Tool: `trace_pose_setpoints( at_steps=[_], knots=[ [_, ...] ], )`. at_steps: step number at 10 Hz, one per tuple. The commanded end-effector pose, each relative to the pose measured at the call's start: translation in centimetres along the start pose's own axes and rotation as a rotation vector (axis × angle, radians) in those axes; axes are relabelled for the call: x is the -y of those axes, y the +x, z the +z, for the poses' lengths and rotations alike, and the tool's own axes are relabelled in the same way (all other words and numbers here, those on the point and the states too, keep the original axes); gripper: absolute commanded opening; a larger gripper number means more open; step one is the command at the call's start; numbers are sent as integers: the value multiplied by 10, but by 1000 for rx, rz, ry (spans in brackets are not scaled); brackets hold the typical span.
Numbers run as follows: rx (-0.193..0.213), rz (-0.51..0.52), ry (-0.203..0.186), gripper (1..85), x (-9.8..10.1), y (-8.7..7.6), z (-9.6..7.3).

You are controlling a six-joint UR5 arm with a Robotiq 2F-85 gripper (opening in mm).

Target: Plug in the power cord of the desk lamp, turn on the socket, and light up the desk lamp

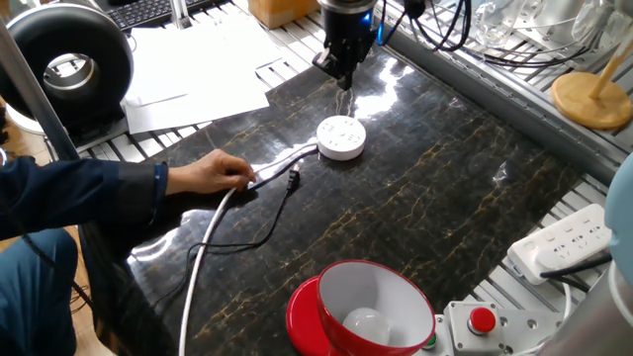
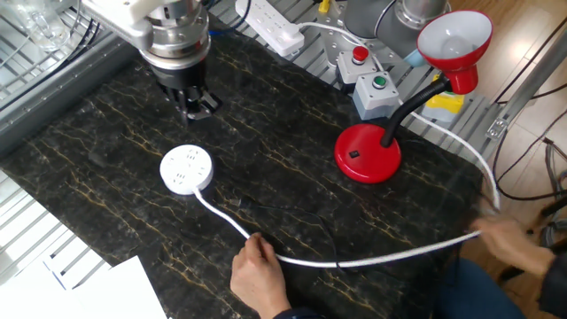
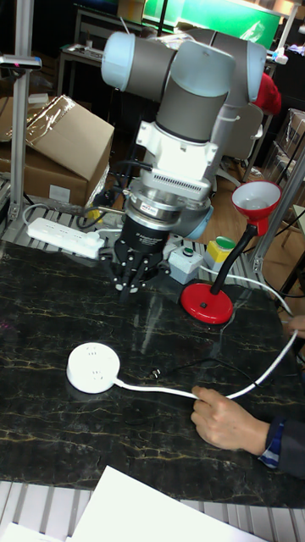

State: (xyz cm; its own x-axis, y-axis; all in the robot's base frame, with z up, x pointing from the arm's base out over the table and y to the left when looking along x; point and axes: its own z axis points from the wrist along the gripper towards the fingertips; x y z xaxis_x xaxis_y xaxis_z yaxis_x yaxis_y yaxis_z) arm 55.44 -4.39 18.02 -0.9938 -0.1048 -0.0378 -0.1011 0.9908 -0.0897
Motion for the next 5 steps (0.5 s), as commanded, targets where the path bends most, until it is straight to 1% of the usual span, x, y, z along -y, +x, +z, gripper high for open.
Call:
trace_pose_setpoints(
  at_steps=[1,2,3,4,5],
  knots=[
    [43,-80,47,13,21,-8,4],
    [74,-60,42,13,20,-15,6],
    [100,-38,22,13,15,-20,7],
    [112,-18,3,13,10,-23,8],
    [118,31,-32,13,0,-24,9]
  ],
)
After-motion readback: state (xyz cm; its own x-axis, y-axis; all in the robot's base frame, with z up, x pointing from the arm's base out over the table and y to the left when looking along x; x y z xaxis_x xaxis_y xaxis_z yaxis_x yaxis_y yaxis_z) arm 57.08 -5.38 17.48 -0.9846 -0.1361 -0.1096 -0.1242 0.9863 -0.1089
